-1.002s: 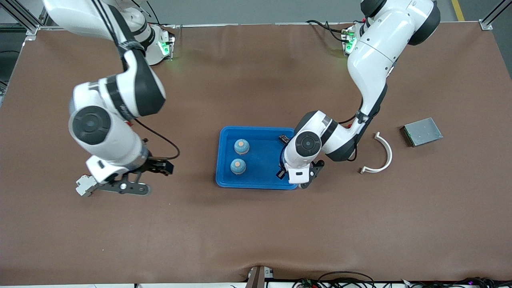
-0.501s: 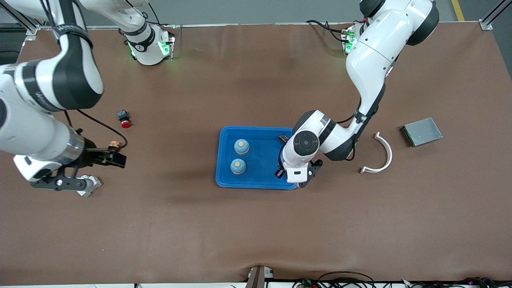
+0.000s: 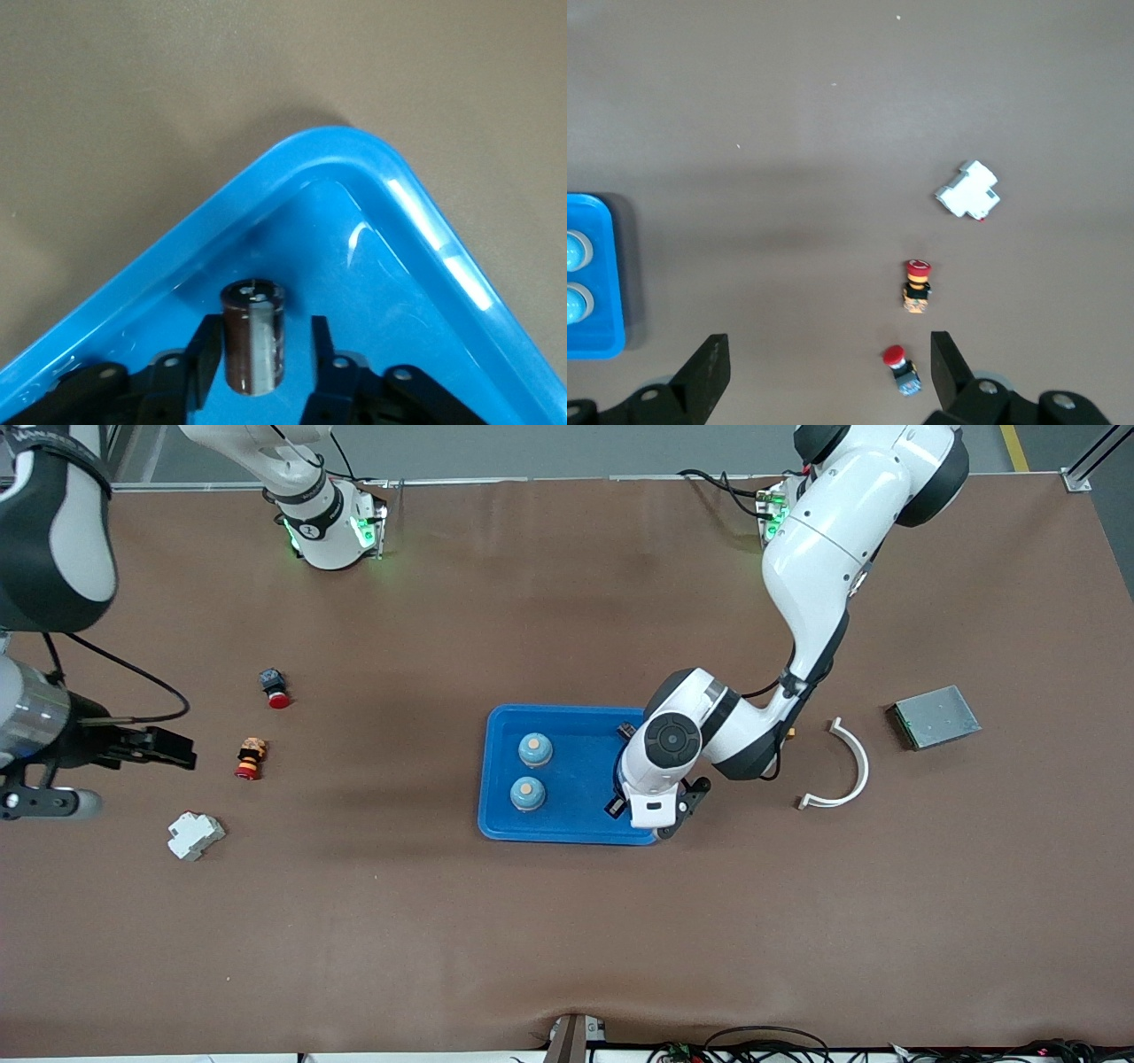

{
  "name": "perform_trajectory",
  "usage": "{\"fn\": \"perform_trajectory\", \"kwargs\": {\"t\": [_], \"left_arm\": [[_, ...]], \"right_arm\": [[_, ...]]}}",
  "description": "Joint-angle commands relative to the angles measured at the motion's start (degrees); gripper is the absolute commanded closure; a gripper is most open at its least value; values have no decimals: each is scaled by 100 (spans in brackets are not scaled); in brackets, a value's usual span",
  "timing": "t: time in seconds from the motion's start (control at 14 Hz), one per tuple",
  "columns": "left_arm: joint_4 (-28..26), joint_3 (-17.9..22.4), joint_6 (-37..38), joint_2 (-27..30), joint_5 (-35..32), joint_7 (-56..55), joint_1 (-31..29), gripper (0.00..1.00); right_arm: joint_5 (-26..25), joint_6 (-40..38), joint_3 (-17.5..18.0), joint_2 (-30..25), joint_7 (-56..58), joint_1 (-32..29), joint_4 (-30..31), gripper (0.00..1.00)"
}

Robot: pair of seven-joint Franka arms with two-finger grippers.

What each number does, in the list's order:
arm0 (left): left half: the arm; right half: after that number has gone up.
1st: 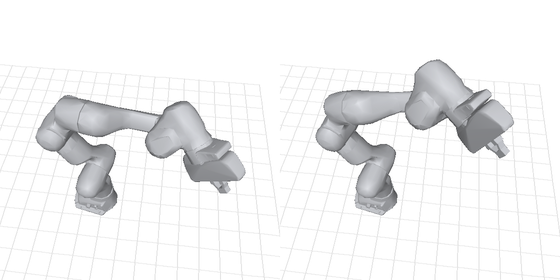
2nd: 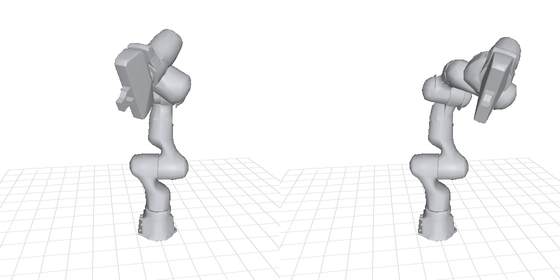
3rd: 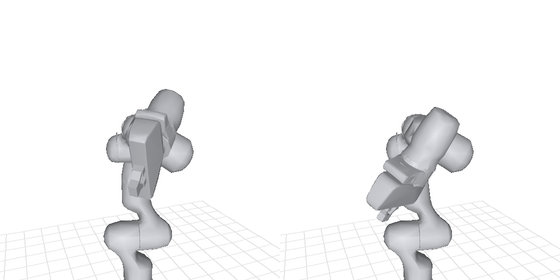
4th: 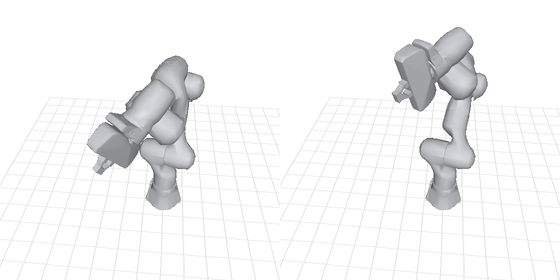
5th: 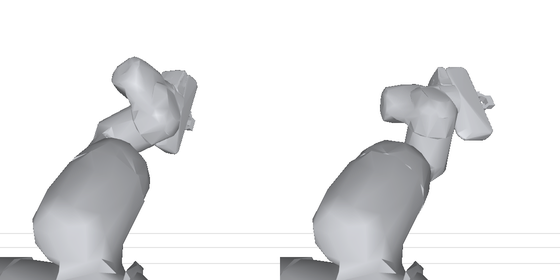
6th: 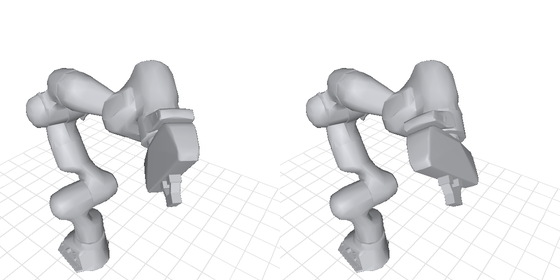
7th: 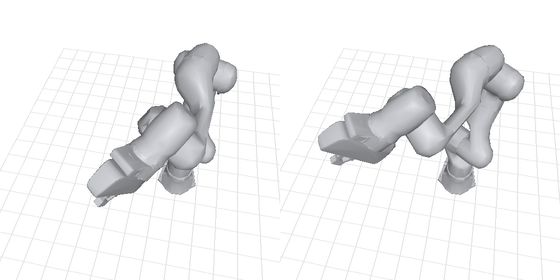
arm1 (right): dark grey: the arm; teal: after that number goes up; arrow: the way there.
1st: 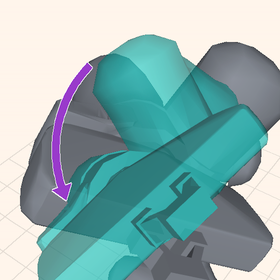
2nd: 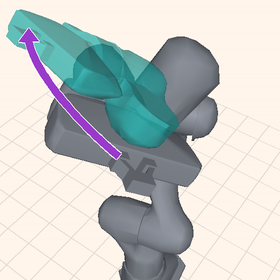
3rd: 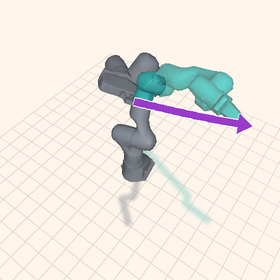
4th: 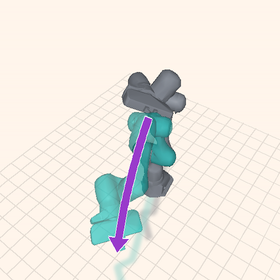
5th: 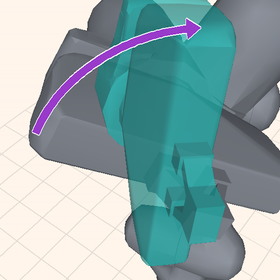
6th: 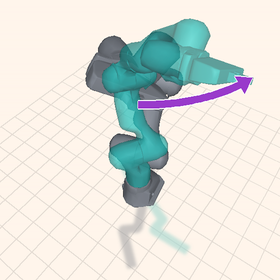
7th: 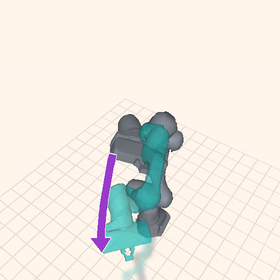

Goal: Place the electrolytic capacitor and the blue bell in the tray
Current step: 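Place the capacitor in the tray with the left gripper while the right gripper retracts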

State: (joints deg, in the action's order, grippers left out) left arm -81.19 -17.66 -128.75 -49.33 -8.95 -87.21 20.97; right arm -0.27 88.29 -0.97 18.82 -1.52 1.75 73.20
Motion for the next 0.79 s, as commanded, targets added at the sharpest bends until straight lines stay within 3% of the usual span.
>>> {"fn": "perform_trajectory", "kwargs": {"t": [0.0, 0.21, 0.43, 0.72], "left_arm": [[95, 70, -28, -6, -89, -24, 74, 0], [104, 70, 69, 169, -107, 11, 4, 0], [130, 70, 927, 511, -474, 212, -58, 0], [121, 0, 1825, 1091, -284, 1204, -400, 0]], "right_arm": [[71, -232, 71, -300, 134, -149, 150, 0], [71, -400, 62, -572, 134, -280, 255, 0], [71, -426, -87, -766, 134, -307, 422, 0], [71, -409, -167, -1090, 134, -290, 686, 0]]}}
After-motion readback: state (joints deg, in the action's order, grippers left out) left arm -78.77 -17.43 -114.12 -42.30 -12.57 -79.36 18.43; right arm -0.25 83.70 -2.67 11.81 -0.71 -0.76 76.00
